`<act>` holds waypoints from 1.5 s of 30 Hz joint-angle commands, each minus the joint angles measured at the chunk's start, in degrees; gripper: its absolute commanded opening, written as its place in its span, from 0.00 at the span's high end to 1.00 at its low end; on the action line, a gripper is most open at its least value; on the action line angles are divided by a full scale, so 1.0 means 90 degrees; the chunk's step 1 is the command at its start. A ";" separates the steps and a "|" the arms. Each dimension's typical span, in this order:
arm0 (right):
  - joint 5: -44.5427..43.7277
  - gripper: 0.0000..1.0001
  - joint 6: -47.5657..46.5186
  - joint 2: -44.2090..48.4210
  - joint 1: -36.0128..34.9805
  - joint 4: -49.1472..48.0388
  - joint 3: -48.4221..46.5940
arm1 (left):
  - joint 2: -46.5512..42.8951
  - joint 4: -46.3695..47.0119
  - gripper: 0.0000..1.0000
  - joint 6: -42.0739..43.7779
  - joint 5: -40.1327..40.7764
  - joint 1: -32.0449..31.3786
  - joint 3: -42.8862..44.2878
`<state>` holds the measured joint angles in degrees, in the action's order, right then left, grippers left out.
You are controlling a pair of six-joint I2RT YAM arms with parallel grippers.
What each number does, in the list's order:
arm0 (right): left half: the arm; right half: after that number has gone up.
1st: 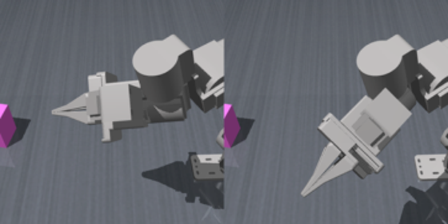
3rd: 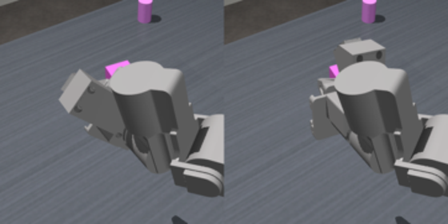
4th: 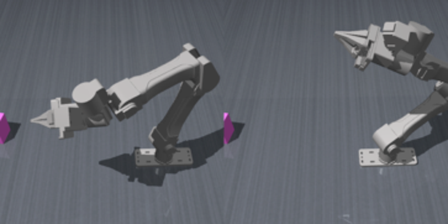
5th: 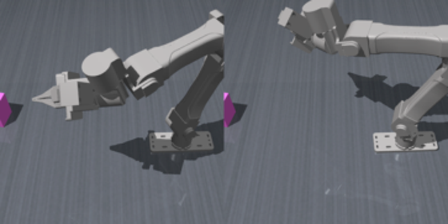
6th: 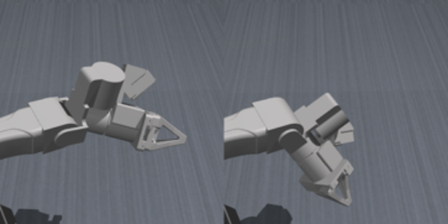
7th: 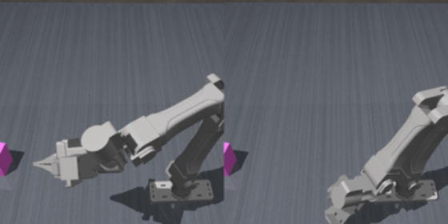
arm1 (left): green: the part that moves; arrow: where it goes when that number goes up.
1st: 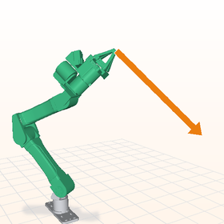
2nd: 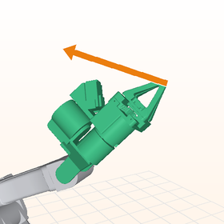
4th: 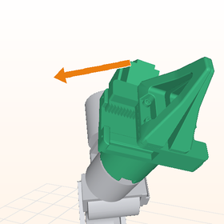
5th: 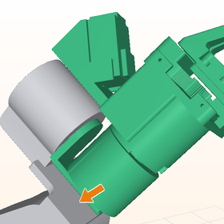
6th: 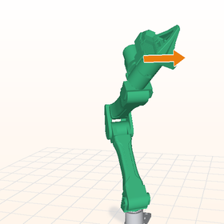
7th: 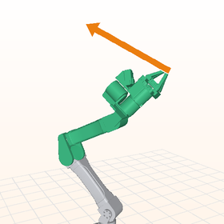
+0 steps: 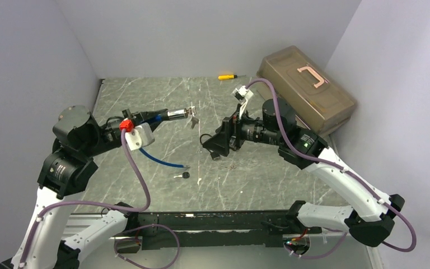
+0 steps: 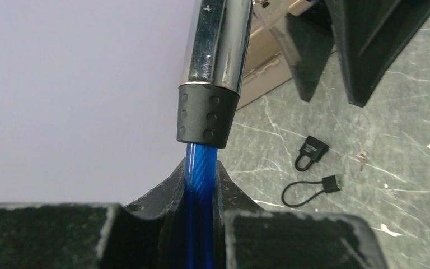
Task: Unlock with the key
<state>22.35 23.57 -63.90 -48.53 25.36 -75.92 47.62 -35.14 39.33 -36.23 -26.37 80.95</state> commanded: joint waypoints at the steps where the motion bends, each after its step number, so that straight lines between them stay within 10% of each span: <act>1: -0.0742 0.08 -0.0181 0.0314 0.0220 0.0100 0.0295 | 0.0096 0.1033 1.00 -0.0053 0.0503 -0.0029 0.0281; 9: -0.1477 0.04 -0.0184 -0.0065 0.0532 -0.0011 0.1193 | 0.0351 0.1989 1.00 0.0096 0.1889 0.0256 -0.0107; 19: -0.2904 0.14 -0.0356 -0.1464 0.0764 -0.0116 0.1423 | 0.1251 0.1551 1.00 -0.0868 0.1254 0.2438 -0.0576; 31: -0.3556 0.62 -0.0032 -0.3221 0.1490 -0.0558 0.1357 | 0.1574 0.0663 1.00 -0.0922 0.1051 0.2911 -0.1925; 45: -0.3442 0.47 0.0157 -0.3217 0.1564 -0.0671 0.1701 | 0.2891 0.0794 1.00 -0.0389 0.2314 0.2911 -0.3100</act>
<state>-8.60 23.27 -95.13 -34.68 21.50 -62.43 70.74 -30.09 34.50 -18.90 -0.30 54.41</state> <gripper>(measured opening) 0.483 0.168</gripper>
